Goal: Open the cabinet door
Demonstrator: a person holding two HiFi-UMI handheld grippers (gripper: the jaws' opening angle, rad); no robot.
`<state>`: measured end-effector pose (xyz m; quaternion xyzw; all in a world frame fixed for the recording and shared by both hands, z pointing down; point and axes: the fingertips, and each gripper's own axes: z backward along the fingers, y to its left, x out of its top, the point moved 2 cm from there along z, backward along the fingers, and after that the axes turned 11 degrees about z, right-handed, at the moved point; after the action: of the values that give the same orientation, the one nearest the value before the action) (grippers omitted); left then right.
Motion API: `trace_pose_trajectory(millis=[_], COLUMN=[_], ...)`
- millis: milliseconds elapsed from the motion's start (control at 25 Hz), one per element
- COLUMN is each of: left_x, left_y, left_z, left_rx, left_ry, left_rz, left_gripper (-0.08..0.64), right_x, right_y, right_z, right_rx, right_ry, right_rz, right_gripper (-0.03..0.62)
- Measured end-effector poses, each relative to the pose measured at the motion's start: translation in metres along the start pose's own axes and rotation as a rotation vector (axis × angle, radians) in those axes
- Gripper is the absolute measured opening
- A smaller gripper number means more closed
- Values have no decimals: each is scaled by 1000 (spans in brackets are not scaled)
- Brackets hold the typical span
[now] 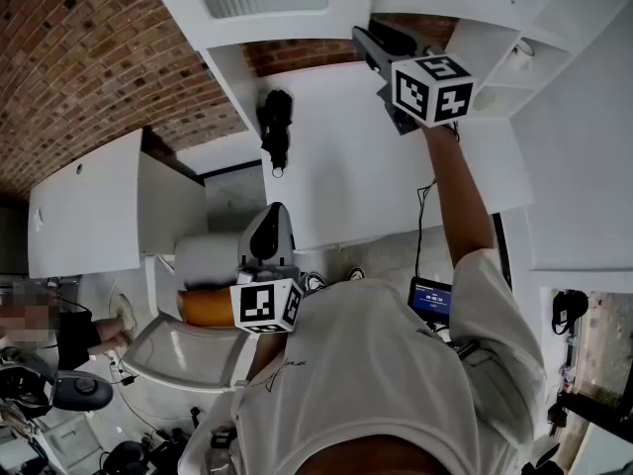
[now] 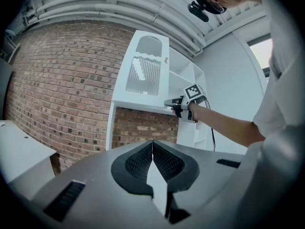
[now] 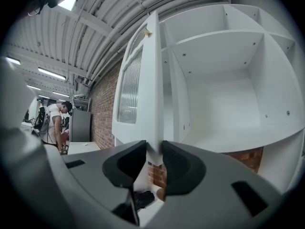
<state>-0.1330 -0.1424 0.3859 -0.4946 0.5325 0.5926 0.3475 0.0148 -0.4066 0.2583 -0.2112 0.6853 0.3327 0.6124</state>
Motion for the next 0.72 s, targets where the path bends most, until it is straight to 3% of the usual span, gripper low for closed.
trace_pose_trajectory(millis=[720], left_x=[-1], left_y=[-4], left_z=[6], left_rx=[-17], left_ry=[-1], left_rz=[7], left_gripper=[17], right_x=[3], right_y=[17], right_z=[18], right_rx=[-3], right_ry=[-6], right_rz=[6], right_gripper=[100])
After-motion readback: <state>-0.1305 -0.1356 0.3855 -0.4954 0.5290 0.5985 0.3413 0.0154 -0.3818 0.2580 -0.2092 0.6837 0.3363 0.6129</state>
